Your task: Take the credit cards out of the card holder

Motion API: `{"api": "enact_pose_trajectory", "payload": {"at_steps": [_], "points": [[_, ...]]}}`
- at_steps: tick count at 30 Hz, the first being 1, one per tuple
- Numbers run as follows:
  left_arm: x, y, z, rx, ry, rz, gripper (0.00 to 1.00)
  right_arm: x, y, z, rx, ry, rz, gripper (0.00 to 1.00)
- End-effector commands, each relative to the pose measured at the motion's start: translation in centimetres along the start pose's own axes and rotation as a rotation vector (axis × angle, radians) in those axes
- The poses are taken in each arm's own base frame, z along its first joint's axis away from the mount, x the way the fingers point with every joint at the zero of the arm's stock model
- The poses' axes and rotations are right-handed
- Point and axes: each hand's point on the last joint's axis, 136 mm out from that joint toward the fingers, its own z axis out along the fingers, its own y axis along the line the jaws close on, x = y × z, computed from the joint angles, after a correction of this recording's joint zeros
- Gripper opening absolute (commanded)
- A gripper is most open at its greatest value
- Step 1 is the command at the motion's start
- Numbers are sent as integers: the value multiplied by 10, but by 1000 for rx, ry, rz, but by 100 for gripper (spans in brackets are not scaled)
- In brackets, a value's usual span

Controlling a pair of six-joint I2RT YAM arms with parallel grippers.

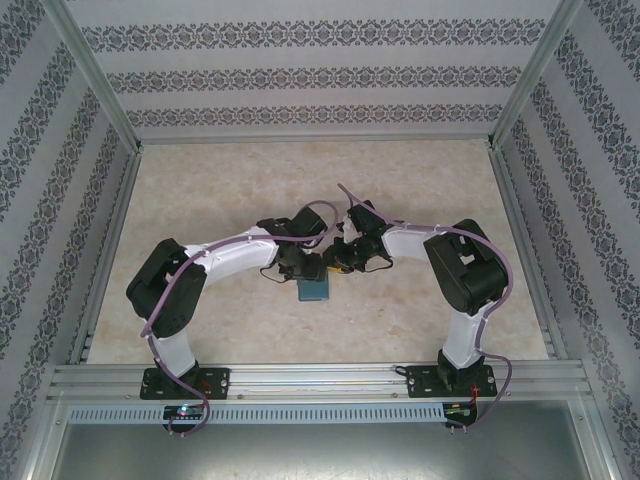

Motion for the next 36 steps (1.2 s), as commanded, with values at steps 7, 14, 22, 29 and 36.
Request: {"api": "enact_pose_trajectory", "payload": {"at_steps": [7,14,22,29,36], "points": [[6,8,17,-95,58,50,45,1,-1,-5,-5,-6,0,19],[16,21,28,-155,102,45,41,2,-1,-5,-2,-6,3,19],[27,37,34,-227,145,40,37,2,-2,-6,1,-7,3,18],[36,45,42,-260,195,43,36,1,0,-7,2,-11,3,17],[29,46,34,-277,151,50,22,1,-2,-9,12,-13,5,16]]}}
